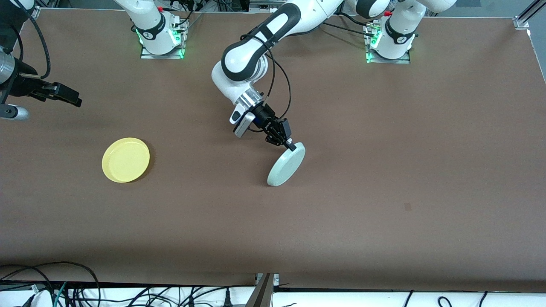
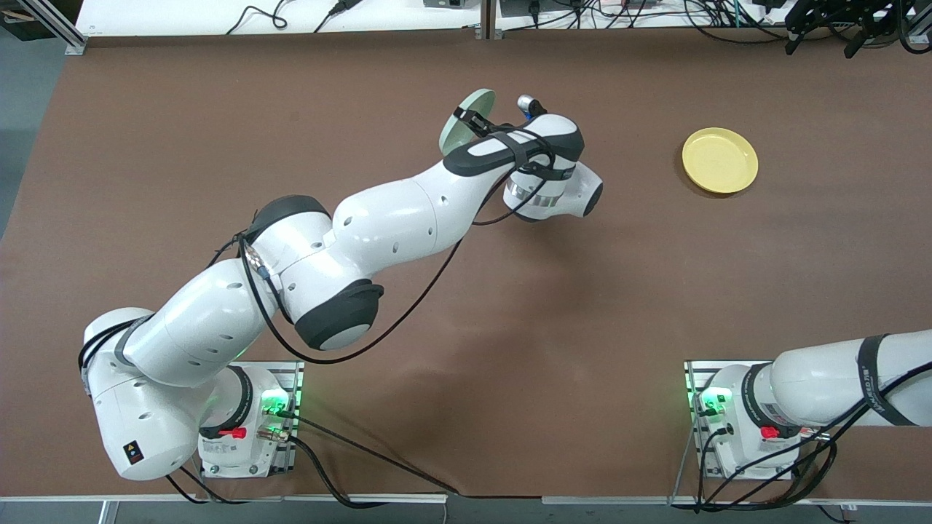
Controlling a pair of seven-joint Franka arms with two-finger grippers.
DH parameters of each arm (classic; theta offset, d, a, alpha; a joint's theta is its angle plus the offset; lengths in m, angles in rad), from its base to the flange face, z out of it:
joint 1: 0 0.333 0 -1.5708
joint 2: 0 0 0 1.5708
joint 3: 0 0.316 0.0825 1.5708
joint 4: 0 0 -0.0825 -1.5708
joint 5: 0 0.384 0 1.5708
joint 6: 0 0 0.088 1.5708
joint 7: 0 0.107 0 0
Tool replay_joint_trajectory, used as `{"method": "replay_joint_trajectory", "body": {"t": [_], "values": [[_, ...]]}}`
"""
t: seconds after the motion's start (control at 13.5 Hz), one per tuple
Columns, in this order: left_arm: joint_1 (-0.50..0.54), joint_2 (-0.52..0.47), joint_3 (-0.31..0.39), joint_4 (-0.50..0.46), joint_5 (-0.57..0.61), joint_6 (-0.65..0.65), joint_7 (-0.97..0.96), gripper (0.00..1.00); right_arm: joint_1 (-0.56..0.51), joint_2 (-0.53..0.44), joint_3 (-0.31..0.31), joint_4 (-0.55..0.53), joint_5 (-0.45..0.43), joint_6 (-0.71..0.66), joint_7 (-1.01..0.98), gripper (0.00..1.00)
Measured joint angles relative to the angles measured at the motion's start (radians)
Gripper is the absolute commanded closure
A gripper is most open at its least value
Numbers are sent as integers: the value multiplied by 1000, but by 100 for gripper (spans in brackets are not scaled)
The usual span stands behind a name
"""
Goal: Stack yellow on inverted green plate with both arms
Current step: 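Carry the green plate with the left gripper toward the table middle, then flip the green plate upside down and lower it with the left gripper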
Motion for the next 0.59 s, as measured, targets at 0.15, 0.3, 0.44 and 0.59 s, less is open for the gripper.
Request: {"method": "replay_joint_trajectory", "body": {"t": [0.15, 0.3, 0.44, 0.59], "values": [[-4, 26, 0, 0, 25, 2, -1, 100, 0, 0, 0, 0, 0, 0, 0, 0], [-5, 53, 0, 0, 38, 3, -2, 100, 0, 0, 0, 0, 0, 0, 0, 0], [-10, 60, 3, 0, 42, 2, -2, 86, 0, 0, 0, 0, 0, 0, 0, 0], [-17, 61, 3, 0, 42, 3, -1, 68, 0, 0, 0, 0, 0, 0, 0, 0]]}}
